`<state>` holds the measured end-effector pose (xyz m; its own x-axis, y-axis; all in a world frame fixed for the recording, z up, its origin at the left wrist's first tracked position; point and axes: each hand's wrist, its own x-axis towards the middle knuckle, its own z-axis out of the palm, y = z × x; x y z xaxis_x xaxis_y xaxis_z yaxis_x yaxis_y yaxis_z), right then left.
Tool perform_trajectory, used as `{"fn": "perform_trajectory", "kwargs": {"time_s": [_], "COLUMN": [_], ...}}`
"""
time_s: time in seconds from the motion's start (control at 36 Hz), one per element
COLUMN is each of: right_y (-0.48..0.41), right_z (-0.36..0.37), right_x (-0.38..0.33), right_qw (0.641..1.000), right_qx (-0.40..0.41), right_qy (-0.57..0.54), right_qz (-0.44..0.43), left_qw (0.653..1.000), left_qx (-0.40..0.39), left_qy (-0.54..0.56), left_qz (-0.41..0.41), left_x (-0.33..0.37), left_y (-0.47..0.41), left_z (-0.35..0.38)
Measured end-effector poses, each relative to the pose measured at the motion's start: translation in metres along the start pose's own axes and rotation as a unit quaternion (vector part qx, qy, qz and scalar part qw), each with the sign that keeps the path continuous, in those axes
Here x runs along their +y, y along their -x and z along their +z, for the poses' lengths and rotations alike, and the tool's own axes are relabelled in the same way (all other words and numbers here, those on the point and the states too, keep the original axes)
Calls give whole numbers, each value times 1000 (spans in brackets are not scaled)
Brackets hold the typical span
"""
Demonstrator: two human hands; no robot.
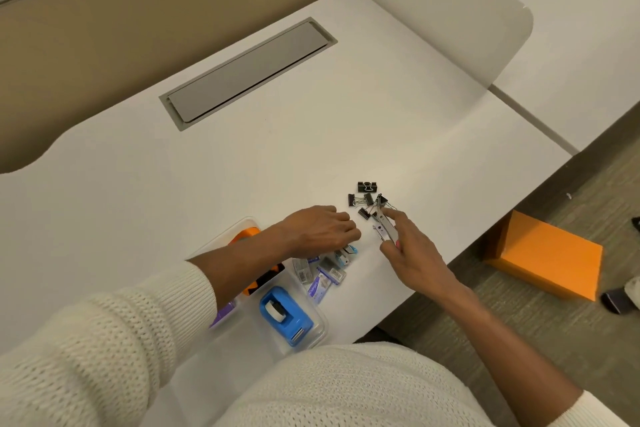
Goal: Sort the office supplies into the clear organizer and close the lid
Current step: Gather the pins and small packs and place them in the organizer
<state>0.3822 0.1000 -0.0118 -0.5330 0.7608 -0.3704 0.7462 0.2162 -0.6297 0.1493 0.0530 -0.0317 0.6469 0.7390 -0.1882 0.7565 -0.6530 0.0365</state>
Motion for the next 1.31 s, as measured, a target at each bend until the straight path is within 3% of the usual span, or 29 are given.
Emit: {"fn": "perform_trajectory", "kwargs": {"time_s": [0.19, 0.28, 0.33, 0.42, 0.58, 0.67, 0.75, 0.83, 1.03, 1.17, 1.31], "right_y": [6, 7, 7, 11, 20, 29, 37, 45, 64, 72, 80], "right_z": [1, -1, -1, 4, 24, 37, 52, 67, 93, 99, 97], "right_x": [-7, -9, -12, -20, -50, -71, -92, -110, -131, -134, -126], "right_qw": [999, 998, 998, 997, 987, 978, 971, 963, 957, 956, 955], "right_qx": [10, 1, -6, -22, -102, -162, -203, -234, -237, -237, -246], "right_qy": [-50, -60, -59, -65, -75, -70, -52, -50, -12, 37, 33], "right_qz": [-3, 7, 1, -30, -96, -109, -116, -123, -166, -168, -163], "left_qw": [997, 983, 951, 858, 594, 498, 436, 442, 535, 577, 575], "left_qx": [-2, 57, 109, 183, 297, 273, 230, 179, 23, -18, -2], "left_qy": [-8, 43, 116, 230, 396, 413, 425, 404, 312, 283, 305], "left_qz": [-71, -167, -265, -421, -635, -712, -759, -780, -785, -766, -759], "left_x": [-3, -3, 3, 24, 92, 130, 163, 187, 202, 194, 199], "left_y": [4, 16, 31, 61, 128, 161, 181, 186, 167, 152, 151], "left_z": [-11, -27, -39, -52, -64, -59, -49, -39, -23, -7, 3]}}
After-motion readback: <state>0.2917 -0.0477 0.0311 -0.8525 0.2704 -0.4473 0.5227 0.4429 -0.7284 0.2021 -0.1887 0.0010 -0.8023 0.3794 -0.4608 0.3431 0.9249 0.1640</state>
